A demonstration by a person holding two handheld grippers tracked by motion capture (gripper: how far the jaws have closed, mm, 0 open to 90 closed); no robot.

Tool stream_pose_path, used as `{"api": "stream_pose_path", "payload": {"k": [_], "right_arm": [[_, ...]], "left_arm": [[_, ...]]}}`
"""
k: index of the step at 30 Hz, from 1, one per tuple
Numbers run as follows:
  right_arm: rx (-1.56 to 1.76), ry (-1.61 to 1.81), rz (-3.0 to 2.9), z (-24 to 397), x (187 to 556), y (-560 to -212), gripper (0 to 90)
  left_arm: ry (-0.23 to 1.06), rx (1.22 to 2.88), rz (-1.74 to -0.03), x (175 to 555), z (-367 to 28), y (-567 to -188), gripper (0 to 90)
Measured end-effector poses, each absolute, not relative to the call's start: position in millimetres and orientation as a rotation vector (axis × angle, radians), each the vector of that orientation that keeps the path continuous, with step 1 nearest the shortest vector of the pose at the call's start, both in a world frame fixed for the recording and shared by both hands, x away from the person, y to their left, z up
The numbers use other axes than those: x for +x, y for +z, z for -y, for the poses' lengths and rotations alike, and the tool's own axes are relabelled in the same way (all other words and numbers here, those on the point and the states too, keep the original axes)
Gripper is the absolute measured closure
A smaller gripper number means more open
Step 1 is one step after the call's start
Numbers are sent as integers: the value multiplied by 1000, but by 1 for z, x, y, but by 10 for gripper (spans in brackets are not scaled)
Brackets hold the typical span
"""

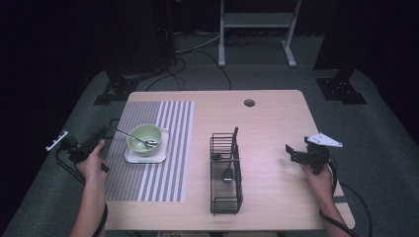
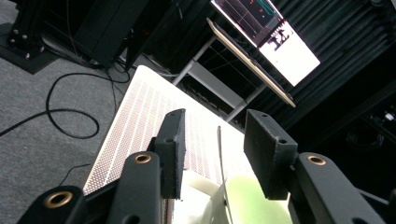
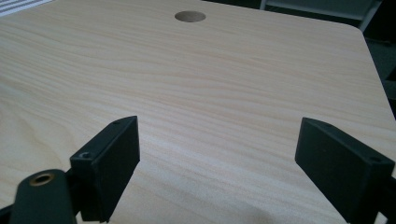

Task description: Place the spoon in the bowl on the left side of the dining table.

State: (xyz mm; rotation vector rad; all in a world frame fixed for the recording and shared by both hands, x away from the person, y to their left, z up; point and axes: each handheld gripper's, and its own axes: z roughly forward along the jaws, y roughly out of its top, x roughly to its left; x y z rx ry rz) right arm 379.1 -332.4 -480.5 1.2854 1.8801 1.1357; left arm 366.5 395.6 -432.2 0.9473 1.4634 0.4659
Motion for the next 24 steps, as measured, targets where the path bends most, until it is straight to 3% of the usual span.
{"api": "stream_pose_path", "payload": {"k": [24], "right_arm": [[1292,1127,-1880,332,380,-481,129]], "left_arm": [[433,1088,-1409,342,-383,-433,408]]}}
